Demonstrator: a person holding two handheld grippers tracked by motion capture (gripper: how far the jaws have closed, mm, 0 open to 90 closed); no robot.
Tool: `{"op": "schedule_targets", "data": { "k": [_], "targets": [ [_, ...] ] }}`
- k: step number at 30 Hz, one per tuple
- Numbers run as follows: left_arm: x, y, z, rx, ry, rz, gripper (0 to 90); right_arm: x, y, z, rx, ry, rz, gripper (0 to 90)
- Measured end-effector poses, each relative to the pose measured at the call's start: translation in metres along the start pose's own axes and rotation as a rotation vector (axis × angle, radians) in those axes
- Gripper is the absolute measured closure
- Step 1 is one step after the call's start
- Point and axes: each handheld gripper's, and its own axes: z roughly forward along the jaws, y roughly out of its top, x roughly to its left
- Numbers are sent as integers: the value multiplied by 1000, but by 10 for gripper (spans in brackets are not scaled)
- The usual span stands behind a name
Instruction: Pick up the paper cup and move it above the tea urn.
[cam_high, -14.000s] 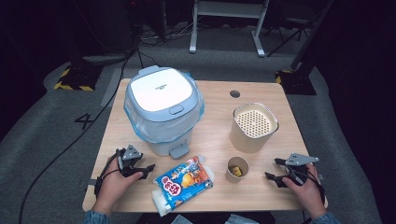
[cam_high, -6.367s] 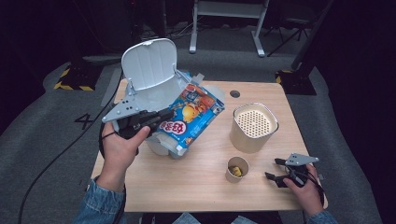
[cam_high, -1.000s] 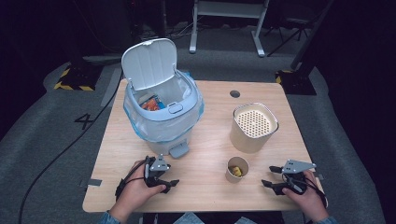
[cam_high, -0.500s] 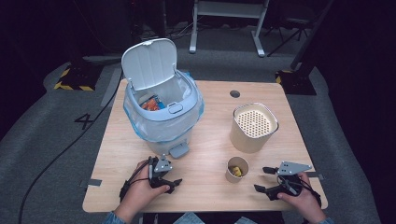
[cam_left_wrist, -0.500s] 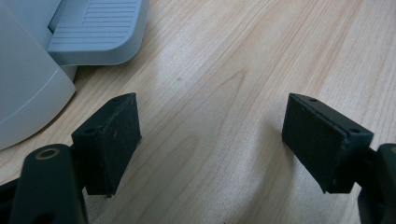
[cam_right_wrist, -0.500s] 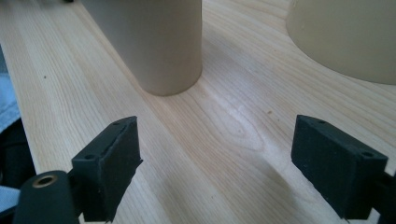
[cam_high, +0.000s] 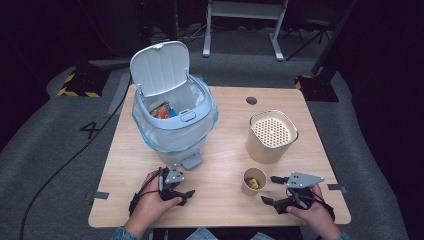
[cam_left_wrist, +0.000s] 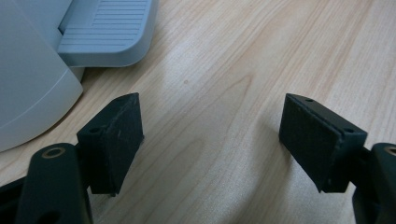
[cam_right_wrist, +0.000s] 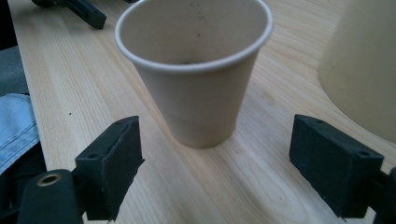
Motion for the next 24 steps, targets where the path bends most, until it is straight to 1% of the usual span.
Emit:
{"op": "schedule_targets", "data": {
  "k": [4,6,8,11,14,15,19,23,24],
  "targets": [
    [0,0,0,0,3,-2,225,3,5,11,1,7,-19,168],
    [0,0,0,-1,5,-1,227,4,8,16,-10,6,-23,166],
    [0,0,0,-5,9,-10,237,6,10,21,-28,2,-28,167],
    [1,0,0,-6,12,-14,254,8,13,28,-41,-1,-32,173],
    [0,0,0,-6,12,-14,254,9,15,35,-70,-17,-36,239],
    [0,0,0,-6,13,-14,254,9,15,37,-76,-10,-30,246],
    [1,0,-1,-6,11,-14,254,10,13,40,-108,-12,-42,268],
    [2,0,-1,-10,3,-26,255,9,11,39,-120,-10,-55,287],
    [2,0,-1,-10,2,-23,255,9,12,38,-121,-12,-62,292]
  ]
}}
